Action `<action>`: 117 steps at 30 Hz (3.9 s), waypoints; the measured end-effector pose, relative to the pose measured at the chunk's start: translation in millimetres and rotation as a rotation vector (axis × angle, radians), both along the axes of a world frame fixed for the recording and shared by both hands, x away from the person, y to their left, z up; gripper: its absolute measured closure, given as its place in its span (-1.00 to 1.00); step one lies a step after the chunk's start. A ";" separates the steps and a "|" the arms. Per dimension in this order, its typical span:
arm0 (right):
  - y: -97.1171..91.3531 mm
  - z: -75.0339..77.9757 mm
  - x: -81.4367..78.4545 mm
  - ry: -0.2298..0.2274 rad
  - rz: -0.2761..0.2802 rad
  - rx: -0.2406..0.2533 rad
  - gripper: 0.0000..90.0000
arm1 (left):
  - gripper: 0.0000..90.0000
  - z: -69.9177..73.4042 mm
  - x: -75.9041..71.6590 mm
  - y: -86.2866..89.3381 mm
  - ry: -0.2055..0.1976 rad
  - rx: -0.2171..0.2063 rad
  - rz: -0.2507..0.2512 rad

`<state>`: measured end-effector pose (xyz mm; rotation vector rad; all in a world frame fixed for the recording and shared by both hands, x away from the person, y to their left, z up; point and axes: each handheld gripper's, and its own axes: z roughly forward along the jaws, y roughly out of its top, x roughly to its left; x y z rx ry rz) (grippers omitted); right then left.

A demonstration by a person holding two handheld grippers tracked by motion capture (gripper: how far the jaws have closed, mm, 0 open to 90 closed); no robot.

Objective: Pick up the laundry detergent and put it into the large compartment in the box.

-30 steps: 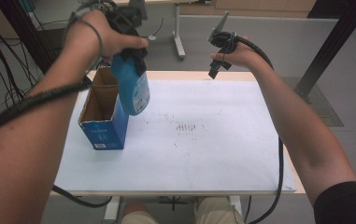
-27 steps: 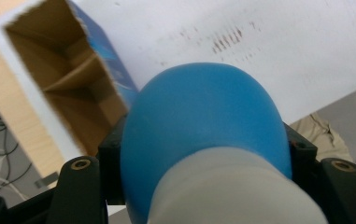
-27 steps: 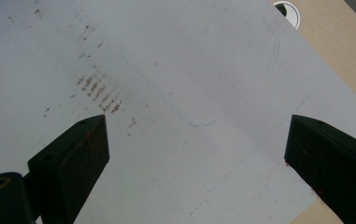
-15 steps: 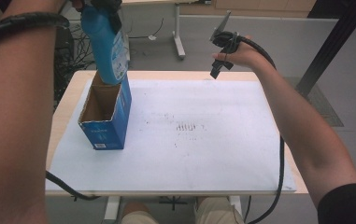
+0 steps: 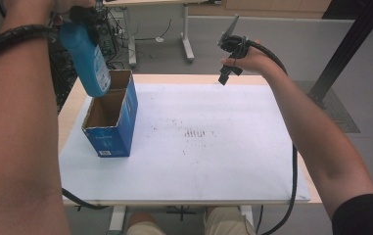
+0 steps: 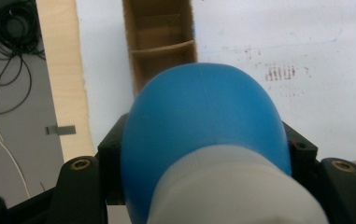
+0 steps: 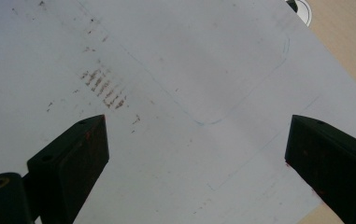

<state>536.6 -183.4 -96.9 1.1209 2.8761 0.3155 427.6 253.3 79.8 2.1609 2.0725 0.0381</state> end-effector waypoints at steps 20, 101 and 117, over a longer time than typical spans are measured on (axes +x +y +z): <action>5.1 -6.2 -1.3 0.000 0.013 -0.011 -0.86 | -0.16 -43.9 17.2 7.4 0.030 0.004 0.030; 6.7 -24.9 -2.9 0.027 0.004 -0.029 -0.86 | -0.17 -240.7 35.4 -11.4 0.130 0.054 -0.052; 6.5 -28.0 -1.9 0.030 0.003 -0.030 -0.86 | -0.16 -242.1 39.4 -13.7 0.135 0.057 -0.050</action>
